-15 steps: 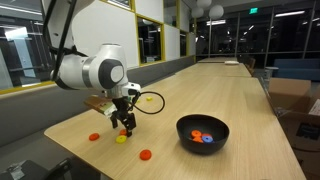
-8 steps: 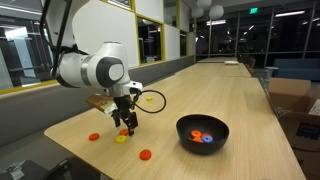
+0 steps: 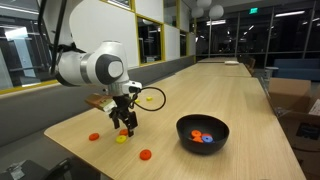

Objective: Put some of the rings in the black bowl

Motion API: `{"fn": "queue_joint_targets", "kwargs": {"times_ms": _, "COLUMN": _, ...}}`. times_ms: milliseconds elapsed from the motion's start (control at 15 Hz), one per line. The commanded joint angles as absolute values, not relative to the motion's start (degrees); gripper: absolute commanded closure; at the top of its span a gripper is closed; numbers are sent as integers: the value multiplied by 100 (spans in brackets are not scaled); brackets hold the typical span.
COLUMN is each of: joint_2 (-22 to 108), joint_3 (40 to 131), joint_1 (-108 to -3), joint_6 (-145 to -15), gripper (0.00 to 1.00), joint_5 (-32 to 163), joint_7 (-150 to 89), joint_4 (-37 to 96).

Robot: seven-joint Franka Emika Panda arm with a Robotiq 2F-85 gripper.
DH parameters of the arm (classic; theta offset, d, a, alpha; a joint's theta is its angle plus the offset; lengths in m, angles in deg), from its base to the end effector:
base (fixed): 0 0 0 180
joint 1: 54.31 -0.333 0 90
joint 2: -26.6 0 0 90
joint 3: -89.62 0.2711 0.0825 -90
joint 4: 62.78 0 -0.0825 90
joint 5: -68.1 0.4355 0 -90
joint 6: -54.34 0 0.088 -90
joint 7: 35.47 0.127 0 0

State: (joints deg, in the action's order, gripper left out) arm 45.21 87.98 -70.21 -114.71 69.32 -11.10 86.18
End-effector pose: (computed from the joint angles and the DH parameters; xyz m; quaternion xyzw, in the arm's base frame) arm 0.4179 0.1027 0.0315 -0.9951 0.0977 -0.0131 0.0020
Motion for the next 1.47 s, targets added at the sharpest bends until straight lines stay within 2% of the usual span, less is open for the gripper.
{"fn": "queue_joint_targets", "kwargs": {"times_ms": 0, "joint_2": 4362, "joint_3": 8740, "joint_1": -7118, "joint_6": -11423, "gripper": 0, "joint_5": 6923, "joint_7": -1121, "joint_4": 8662}}
{"fn": "queue_joint_targets", "kwargs": {"times_ms": 1200, "joint_2": 4497, "joint_3": 9068, "joint_1": -6766, "joint_6": -11527, "gripper": 0, "joint_5": 7095, "joint_7": -1517, "joint_4": 8585}}
{"fn": "queue_joint_targets", "kwargs": {"times_ms": 1267, "joint_2": 4501, "joint_3": 9068, "joint_1": -6752, "joint_6": -11529, "gripper": 9, "joint_5": 7088, "joint_7": -1537, "joint_4": 8584}}
{"fn": "queue_joint_targets", "kwargs": {"times_ms": 1333, "joint_2": 4506, "joint_3": 9058, "joint_1": -6746, "joint_6": -11533, "gripper": 26, "joint_5": 7070, "joint_7": -1555, "joint_4": 8580}}
{"fn": "queue_joint_targets", "kwargs": {"times_ms": 1400, "joint_2": 4509, "joint_3": 9061, "joint_1": -6728, "joint_6": -11533, "gripper": 32, "joint_5": 7070, "joint_7": -1580, "joint_4": 8579}}
